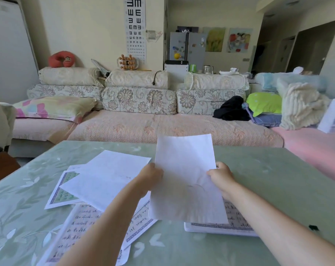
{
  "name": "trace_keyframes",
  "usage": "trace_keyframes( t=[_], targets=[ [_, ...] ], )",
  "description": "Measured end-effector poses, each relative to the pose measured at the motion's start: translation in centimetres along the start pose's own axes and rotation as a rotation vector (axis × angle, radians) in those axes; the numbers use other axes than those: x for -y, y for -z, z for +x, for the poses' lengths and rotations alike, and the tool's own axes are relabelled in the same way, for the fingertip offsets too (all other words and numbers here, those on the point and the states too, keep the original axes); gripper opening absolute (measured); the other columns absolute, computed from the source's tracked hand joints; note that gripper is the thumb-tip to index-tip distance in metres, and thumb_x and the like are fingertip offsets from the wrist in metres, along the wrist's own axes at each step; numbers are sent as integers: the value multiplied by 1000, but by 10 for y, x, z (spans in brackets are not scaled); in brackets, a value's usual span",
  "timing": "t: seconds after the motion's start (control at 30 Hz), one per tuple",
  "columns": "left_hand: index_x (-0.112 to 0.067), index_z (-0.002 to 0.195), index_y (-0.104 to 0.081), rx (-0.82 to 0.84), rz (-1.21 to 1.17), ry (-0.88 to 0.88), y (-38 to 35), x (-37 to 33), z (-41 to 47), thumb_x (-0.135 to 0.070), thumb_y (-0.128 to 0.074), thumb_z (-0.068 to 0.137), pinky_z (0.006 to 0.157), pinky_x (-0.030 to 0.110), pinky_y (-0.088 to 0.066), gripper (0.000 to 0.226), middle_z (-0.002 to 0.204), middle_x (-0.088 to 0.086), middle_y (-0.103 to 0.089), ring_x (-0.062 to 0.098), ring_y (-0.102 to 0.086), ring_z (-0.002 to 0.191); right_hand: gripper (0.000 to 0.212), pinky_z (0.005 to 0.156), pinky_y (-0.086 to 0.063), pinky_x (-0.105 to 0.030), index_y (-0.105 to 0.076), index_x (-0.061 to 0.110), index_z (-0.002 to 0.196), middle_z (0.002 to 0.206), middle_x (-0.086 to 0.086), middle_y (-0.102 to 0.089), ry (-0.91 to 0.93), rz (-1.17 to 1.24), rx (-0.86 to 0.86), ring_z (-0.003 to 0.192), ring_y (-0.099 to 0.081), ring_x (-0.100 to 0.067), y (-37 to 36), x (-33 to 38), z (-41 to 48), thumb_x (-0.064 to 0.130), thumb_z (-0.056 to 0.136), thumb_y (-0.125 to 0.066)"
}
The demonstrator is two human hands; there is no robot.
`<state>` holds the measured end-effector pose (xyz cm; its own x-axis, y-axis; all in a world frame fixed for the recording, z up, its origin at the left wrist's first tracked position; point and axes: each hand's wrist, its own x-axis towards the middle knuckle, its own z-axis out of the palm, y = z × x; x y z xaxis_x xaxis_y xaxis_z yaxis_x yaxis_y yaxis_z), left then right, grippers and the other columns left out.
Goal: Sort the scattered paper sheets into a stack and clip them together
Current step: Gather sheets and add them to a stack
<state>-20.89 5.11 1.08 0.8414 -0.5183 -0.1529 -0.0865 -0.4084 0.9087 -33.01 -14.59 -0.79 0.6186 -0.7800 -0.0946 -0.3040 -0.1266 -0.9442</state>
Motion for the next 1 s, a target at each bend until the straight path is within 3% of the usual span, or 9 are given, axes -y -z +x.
trace_keyframes(
  t=[0.2,0.27,0.37,0.47,0.53,0.6,0.73,0.87,1.0],
  targets=[
    [-11,82,-60,100,174,26,-68,7,29,-1,-42,76,69,39,-59,22,79,10,-57,24,-54,63,49,51,-40,-23,-57,18,117,102,-6,-69,-14,-157,-32,69,-59,-24,48,-55,24,0,75,-39],
    [-14,92,-60,76,323,29,-82,14,35,-5,-47,77,56,26,-53,22,81,7,-56,22,-52,56,56,53,-39,-23,-55,23,122,106,0,-66,-21,-250,-17,74,-57,-22,56,-62,30,4,73,-36],
    [-4,78,-54,55,539,32,-96,21,35,-11,-53,78,52,23,-32,6,71,2,-46,16,-44,55,45,66,-42,-27,-57,23,114,112,-5,-61,-18,-468,-28,99,-58,-31,63,-70,33,7,74,-41],
    [2,107,-59,78,613,47,-104,23,38,-18,-58,81,69,30,-48,32,103,15,-62,28,-65,94,19,73,-39,-31,-51,19,85,108,-14,-58,-90,-613,-19,97,-55,-35,66,-76,38,18,68,-43],
    [-5,111,-59,64,641,11,-109,21,35,-22,-57,84,76,30,-48,31,114,14,-63,29,-62,102,39,82,-43,-30,-61,21,104,120,-15,-58,-105,-567,23,107,-55,-33,68,-76,34,24,69,-45],
    [-8,117,-53,82,710,-63,-114,20,31,-26,-53,89,75,29,-42,33,120,10,-61,27,-58,104,62,100,-45,-33,-47,19,144,146,-10,-47,-99,-520,39,131,-45,-30,67,-76,31,24,82,-50],
    [-9,135,-40,88,712,-128,-112,17,23,-33,-49,95,82,30,-42,48,129,11,-56,30,-54,116,63,104,-42,-39,-36,18,149,146,-10,-40,-93,-656,24,136,-34,-32,59,-71,22,25,88,-49],
    [-13,149,-26,37,659,-145,-85,21,27,-39,-49,97,98,35,-43,63,141,11,-50,30,-49,126,60,105,-32,-39,-35,20,147,150,-7,-33,101,-882,-49,135,-30,-31,36,-61,7,32,90,-50],
    [-22,149,-31,-63,670,-216,-42,39,26,-40,-50,96,98,39,-46,59,141,2,-50,23,-48,127,52,109,-30,-36,-41,23,144,149,1,-38,401,-794,98,137,-33,-25,-12,-42,-10,24,93,-51]
  ],
)
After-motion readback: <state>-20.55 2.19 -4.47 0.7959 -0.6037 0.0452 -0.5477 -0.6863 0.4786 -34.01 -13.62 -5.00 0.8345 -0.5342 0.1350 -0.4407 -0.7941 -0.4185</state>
